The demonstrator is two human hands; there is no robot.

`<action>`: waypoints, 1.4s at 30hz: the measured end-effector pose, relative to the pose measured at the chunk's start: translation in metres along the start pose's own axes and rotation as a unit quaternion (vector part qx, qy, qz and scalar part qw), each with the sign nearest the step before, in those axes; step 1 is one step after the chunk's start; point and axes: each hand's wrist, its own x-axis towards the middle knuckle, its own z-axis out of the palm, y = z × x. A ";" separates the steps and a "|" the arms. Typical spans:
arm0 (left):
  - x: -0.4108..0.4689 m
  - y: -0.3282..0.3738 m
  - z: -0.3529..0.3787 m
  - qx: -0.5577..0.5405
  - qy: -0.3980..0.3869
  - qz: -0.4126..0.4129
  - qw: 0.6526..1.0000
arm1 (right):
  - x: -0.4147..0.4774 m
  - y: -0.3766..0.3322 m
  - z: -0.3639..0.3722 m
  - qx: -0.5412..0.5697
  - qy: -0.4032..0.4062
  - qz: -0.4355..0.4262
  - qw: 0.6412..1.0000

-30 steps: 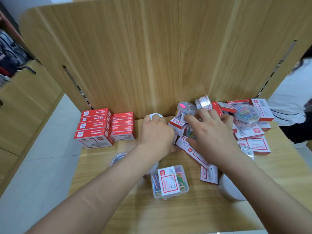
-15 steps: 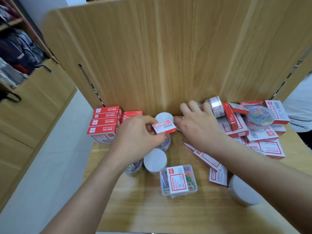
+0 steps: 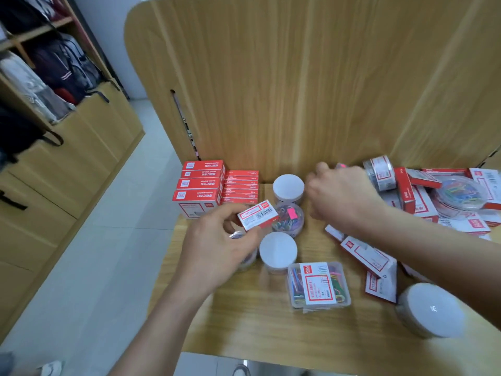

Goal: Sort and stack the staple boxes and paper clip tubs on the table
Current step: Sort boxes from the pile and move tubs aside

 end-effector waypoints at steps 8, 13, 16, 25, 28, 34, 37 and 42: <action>-0.017 -0.044 -0.027 -0.076 0.030 -0.056 0.995 | -0.017 0.031 -0.038 0.544 0.058 0.146 0.824; -0.022 -0.071 -0.044 -0.021 0.035 -0.079 0.996 | -0.047 -0.005 -0.070 0.652 0.059 0.089 0.751; -0.021 -0.093 -0.046 0.072 0.007 -0.072 0.995 | -0.060 -0.058 -0.072 0.544 0.136 0.039 0.827; -0.043 -0.114 -0.063 0.068 -0.078 0.105 0.989 | -0.086 -0.175 0.003 0.317 0.222 -0.017 0.922; -0.051 -0.118 -0.062 0.092 -0.141 0.191 0.967 | -0.095 -0.182 0.013 0.311 0.238 -0.059 0.918; -0.043 -0.121 -0.053 0.126 -0.141 0.251 0.949 | -0.103 -0.184 0.020 0.393 0.191 -0.024 0.899; -0.039 -0.117 -0.049 0.102 -0.146 0.254 0.950 | -0.109 -0.178 0.021 0.446 0.165 -0.027 0.879; -0.038 -0.114 -0.054 -0.002 -0.125 0.181 0.975 | -0.116 -0.173 0.014 0.523 0.195 0.031 0.829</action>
